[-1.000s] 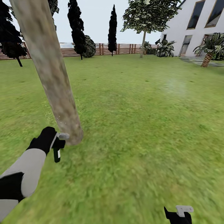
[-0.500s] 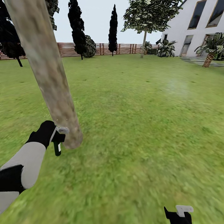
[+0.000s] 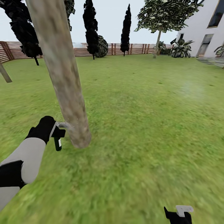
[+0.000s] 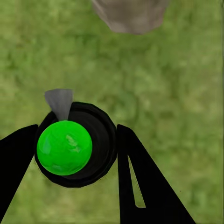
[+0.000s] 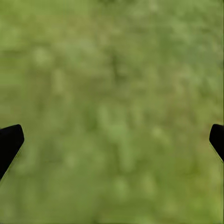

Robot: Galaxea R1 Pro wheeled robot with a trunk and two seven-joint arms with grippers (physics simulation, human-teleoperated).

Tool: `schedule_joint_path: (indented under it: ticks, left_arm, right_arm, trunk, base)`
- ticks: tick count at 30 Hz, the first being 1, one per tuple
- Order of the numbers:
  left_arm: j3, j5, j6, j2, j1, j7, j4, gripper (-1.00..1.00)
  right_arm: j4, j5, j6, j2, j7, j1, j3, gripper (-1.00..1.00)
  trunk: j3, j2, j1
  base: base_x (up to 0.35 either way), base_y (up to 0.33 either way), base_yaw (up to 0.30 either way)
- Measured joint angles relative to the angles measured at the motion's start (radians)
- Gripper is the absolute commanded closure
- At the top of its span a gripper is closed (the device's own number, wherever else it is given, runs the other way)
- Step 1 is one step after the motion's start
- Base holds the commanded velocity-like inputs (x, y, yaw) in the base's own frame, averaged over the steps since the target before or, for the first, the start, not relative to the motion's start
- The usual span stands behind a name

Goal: In the garden, pick up the pesticide atomizer on the floor and spray pesticide onto both trees until each tree trunk is fully covered.

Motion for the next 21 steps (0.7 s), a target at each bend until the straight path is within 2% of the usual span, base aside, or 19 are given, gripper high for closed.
schedule_joint_path:
  ticks: [11, 21]
  left_arm:
    - [-0.001, 0.000, 0.000, 0.003, -0.001, 0.000, 0.001, 1.00]
    - [-0.001, 0.000, -0.001, 0.000, 0.000, 0.000, 0.002, 1.00]
  right_arm:
    - [0.001, 0.000, 0.001, -0.008, 0.000, 0.000, 0.001, -1.00]
    - [0.001, 0.000, 0.001, -0.007, 0.000, 0.000, 0.002, -1.00]
  trunk:
    - [0.000, 0.000, 0.000]
    - [0.000, 0.000, 0.000]
  base:
    - [0.262, -0.160, 0.001]
    - [0.009, -0.273, 0.000]
